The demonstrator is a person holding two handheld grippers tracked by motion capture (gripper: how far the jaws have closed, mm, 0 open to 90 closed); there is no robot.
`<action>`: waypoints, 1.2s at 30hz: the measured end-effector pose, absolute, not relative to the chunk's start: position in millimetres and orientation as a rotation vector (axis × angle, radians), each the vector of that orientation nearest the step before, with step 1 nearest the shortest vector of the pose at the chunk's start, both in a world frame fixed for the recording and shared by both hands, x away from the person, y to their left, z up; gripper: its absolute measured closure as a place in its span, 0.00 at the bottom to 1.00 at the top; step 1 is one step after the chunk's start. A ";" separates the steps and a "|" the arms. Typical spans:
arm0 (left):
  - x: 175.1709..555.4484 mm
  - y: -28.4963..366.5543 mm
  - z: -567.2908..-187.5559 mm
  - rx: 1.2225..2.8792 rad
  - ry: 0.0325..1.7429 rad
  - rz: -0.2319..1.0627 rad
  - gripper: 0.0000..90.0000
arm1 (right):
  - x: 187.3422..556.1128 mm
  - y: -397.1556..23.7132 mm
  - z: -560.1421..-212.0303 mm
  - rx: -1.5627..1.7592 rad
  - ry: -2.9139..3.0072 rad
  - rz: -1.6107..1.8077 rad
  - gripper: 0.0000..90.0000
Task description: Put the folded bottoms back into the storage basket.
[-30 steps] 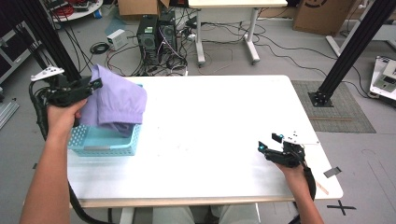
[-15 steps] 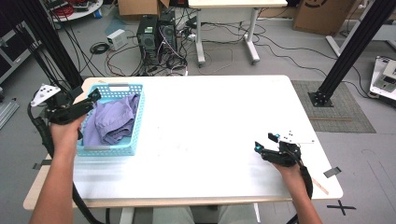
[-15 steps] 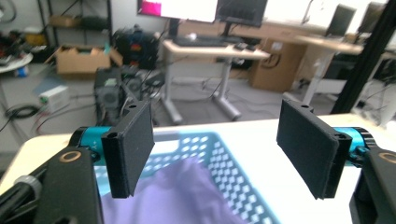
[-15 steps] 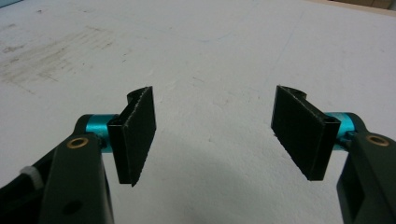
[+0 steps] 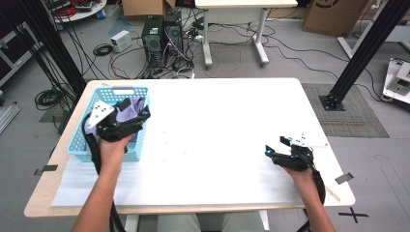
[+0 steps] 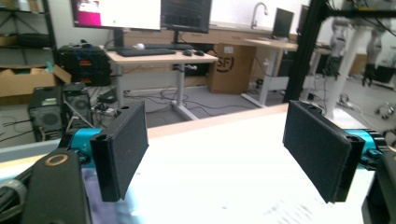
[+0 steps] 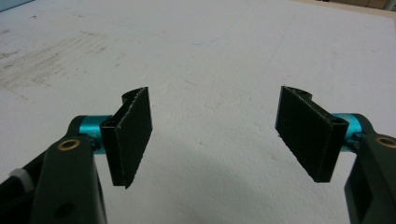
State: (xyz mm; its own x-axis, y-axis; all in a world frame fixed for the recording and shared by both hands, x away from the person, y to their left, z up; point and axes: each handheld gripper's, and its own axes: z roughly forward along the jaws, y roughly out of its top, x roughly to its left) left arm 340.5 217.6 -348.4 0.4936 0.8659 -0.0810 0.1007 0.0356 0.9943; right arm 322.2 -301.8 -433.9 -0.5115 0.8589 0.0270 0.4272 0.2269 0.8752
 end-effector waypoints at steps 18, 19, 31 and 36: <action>334.1 152.9 -393.2 1.544 0.845 0.652 0.25 | 324.6 -296.6 -434.5 1.175 2.043 1.221 0.27; 334.1 152.9 -393.2 1.544 0.845 0.652 0.25 | 324.6 -296.6 -434.5 1.175 2.043 1.221 0.27; 335.8 140.4 -405.8 1.593 0.846 0.623 0.25 | 322.6 -299.3 -433.8 1.179 2.037 1.230 0.27; 335.7 139.4 -407.0 1.598 0.846 0.622 0.25 | 323.1 -300.2 -434.5 1.184 2.036 1.229 0.27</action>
